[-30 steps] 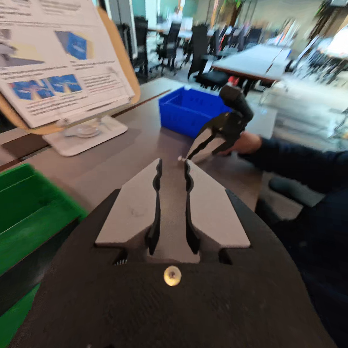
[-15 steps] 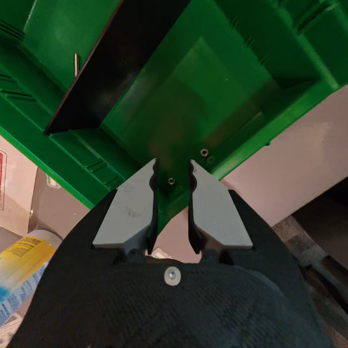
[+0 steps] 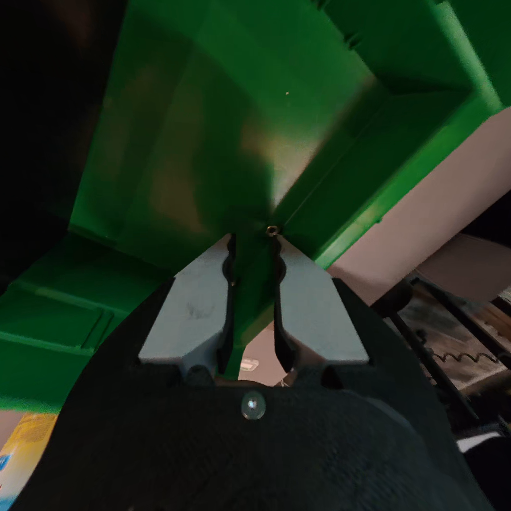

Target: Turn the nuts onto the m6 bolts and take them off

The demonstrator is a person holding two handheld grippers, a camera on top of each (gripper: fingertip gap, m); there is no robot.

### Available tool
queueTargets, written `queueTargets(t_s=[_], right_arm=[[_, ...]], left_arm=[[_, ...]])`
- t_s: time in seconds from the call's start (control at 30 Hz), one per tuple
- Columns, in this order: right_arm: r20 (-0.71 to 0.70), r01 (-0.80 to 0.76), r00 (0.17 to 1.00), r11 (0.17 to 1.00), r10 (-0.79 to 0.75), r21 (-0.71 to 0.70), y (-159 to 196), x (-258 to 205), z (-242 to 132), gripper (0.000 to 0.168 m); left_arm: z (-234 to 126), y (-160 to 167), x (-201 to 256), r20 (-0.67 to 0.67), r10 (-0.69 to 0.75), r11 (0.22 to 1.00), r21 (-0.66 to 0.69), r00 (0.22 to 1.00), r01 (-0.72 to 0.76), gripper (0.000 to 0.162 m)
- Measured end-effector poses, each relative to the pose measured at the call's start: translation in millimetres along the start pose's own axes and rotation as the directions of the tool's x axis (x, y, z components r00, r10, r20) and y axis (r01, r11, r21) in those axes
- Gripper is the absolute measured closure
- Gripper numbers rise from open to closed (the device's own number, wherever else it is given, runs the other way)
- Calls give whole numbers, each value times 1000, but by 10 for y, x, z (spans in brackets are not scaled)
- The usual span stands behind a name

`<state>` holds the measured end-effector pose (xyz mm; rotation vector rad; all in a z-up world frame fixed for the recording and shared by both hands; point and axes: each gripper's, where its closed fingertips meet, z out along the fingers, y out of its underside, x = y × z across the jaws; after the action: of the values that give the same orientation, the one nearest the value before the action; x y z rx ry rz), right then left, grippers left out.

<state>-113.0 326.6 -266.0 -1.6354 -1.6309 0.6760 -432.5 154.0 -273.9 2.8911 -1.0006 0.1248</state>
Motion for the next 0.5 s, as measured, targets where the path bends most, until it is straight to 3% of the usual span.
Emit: queueTargets(t_s=[0.07, 0.17, 0.27, 0.37, 0.5], right_arm=[[-2, 6, 1000, 1000, -6, 4, -14, -10, -16, 148], [-5, 12, 1000, 1000, -12, 16, -44, -17, -42, 148], [-7, 11, 1000, 999, -11, 31, -75, -16, -74, 148], [-9, 10, 1000, 999, -9, 42, -97, -14, -95, 148], [-10, 11, 1000, 999, -11, 41, -86, -28, -100, 148]], left_arm=[[74, -19, 38, -37, 6, 1000, -23, 999, -6, 138], [108, -68, -37, 10, 5, 999, -33, 1000, -5, 140], [111, -34, -174, 128, 40, 997, -64, 991, -32, 159], [82, -28, -347, 237, 29, 998, -61, 971, -15, 158], [29, -41, -159, 89, -34, 999, 4, 995, 34, 141]])
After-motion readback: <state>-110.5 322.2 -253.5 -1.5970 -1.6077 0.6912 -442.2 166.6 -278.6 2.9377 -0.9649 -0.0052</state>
